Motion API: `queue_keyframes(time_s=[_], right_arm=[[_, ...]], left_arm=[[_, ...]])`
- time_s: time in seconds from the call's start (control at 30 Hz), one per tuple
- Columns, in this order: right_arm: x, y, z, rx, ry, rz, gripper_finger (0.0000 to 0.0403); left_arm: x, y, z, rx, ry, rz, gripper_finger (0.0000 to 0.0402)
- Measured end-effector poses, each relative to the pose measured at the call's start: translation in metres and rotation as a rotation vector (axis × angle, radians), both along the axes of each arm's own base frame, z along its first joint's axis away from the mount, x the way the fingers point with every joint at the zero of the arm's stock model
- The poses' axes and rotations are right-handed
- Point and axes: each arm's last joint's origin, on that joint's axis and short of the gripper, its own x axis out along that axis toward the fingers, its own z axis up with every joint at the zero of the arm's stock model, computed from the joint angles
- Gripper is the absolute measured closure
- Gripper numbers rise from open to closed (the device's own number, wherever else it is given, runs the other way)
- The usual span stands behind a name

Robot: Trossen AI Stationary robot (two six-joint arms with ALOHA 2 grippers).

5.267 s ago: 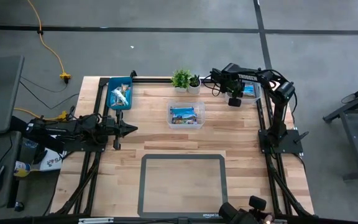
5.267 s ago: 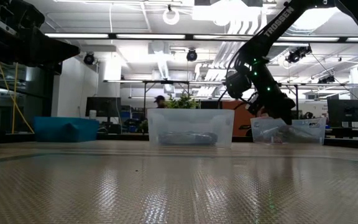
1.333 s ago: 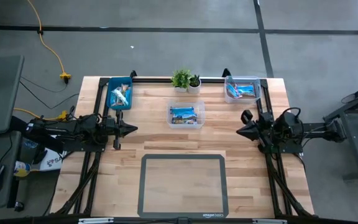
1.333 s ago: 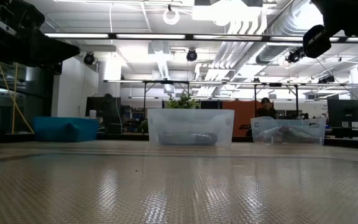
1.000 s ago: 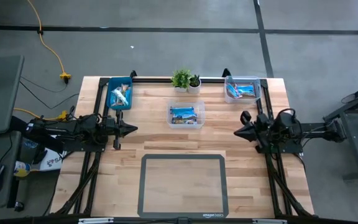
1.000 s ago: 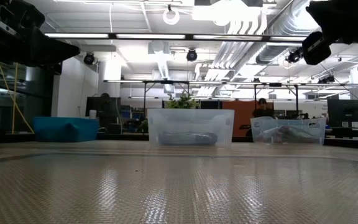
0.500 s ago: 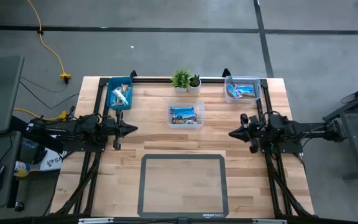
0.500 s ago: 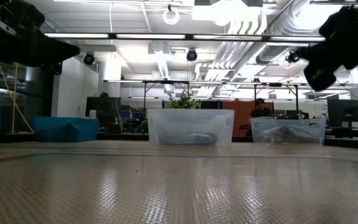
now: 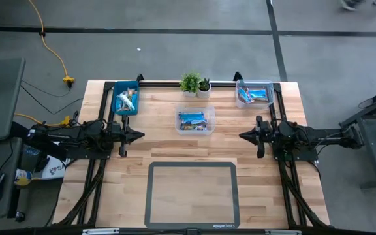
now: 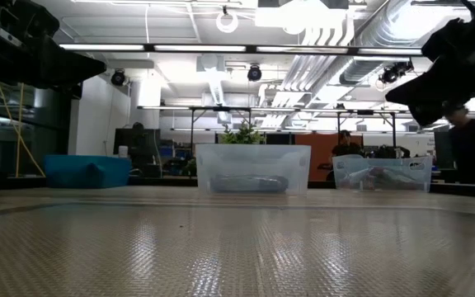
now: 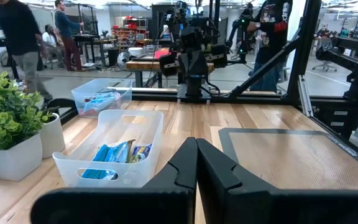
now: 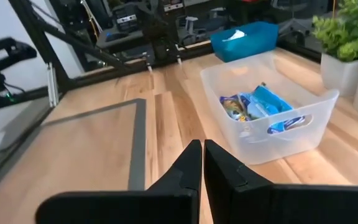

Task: Pick and place Granola Bars by type
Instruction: Return to Home Position

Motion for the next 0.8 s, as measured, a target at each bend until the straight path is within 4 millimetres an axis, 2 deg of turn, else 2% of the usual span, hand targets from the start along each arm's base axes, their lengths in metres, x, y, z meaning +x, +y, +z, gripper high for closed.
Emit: queue_keyframes(time_s=[0.17, 0.8], right_arm=[[0.0000, 0.0000, 0.0000, -0.053, 0.004, 0.010, 0.0402], [0.0000, 0.0000, 0.0000, -0.052, 0.004, 0.009, 0.0402]], left_arm=[[0.0000, 0.0000, 0.0000, 0.000, 0.000, 0.000, 0.0401], [0.0000, 0.0000, 0.0000, 0.000, 0.000, 0.000, 0.0401]])
